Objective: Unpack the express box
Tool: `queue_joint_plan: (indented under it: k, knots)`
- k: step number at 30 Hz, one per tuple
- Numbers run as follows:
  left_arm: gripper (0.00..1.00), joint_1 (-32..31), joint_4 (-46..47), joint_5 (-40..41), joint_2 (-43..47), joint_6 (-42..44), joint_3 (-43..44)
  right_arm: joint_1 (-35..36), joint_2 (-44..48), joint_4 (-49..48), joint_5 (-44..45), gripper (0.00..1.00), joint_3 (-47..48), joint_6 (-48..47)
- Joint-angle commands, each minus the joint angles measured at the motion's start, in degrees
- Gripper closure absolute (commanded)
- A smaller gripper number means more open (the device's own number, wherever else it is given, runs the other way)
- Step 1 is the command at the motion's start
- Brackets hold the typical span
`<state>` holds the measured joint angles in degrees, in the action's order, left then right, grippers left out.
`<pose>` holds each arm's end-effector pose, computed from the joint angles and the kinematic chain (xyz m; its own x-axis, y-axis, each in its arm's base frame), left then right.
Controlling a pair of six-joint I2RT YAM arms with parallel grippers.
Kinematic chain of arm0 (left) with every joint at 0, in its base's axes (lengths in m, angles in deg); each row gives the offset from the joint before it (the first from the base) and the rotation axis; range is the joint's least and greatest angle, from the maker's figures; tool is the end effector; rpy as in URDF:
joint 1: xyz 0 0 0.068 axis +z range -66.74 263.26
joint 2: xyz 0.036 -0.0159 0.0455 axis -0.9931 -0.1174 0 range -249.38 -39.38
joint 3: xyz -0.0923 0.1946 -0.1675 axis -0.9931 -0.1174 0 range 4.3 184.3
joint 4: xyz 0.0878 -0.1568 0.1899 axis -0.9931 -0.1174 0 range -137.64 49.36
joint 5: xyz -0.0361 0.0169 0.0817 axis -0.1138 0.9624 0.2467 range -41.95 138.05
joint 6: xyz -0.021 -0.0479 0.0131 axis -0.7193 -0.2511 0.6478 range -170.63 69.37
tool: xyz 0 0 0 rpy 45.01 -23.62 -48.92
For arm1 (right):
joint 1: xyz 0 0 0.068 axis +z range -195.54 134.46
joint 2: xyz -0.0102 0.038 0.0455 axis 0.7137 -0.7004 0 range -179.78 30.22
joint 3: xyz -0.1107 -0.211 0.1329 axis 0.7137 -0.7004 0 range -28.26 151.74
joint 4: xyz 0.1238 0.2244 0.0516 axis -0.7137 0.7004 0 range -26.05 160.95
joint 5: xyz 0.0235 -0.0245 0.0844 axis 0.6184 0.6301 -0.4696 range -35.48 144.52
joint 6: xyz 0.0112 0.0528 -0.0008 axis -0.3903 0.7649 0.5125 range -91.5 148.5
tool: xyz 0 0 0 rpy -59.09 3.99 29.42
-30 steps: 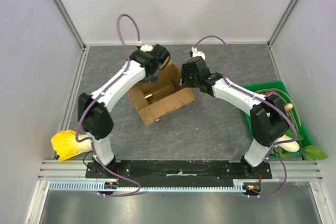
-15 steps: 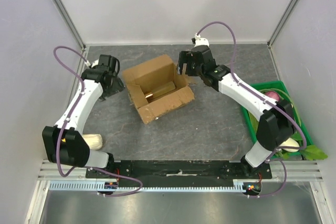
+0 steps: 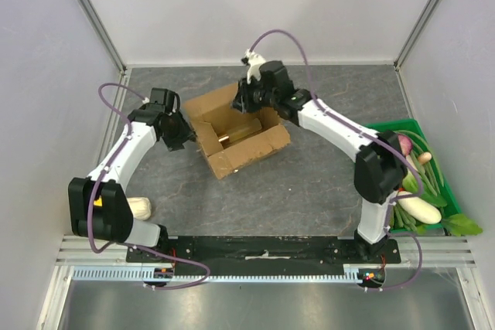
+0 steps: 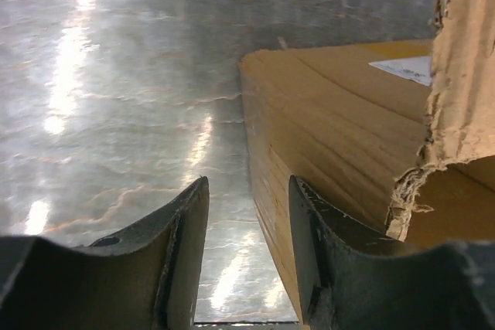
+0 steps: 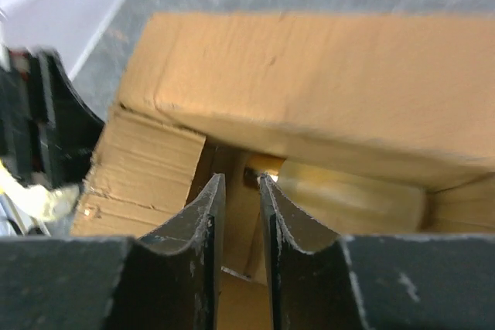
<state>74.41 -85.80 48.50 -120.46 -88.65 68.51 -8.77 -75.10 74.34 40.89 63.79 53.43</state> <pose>0.2791 -0.0432 0.2639 -0.7801 -0.5019 -0.3736 -0.4191 0.8625 -0.2835 0.3486 0.2710 0.3267 -0.6095 0.0559 -0.7908 -0.5489 0.6900 0.4718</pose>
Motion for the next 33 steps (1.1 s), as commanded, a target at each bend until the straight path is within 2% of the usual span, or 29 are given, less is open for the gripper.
queue_joint_plan:
  k: [1,9,15,19,23,25,33]
  knots:
    - [0.49,0.1,9.6,-11.9,-4.6,1.5,2.1,-0.1,-5.5,4.5,-8.7,0.69,2.3,-0.5]
    - [0.48,0.1,16.2,-19.4,-10.2,2.6,4.2,0.1,-10.9,8.4,-6.4,0.69,4.4,-2.0]
    - [0.48,0.1,17.4,-20.7,-13.1,3.4,6.5,0.2,-14.7,8.3,-10.4,0.68,5.7,-2.0]
    - [0.48,0.1,17.5,-20.6,-13.8,3.6,7.5,0.1,-12.4,6.4,-10.6,0.68,3.0,-0.4]
    - [0.48,0.1,17.4,-20.1,-14.7,3.7,8.1,-0.3,-6.8,0.8,-9.4,0.68,-1.5,1.8]
    - [0.48,0.1,17.5,-20.0,-14.8,3.7,8.3,-1.1,-5.5,-1.2,-9.8,0.65,-4.0,4.2]
    - [0.48,0.1,17.1,-19.3,-14.8,4.2,8.5,-5.5,-2.1,-18.9,-21.1,0.56,-12.9,16.2]
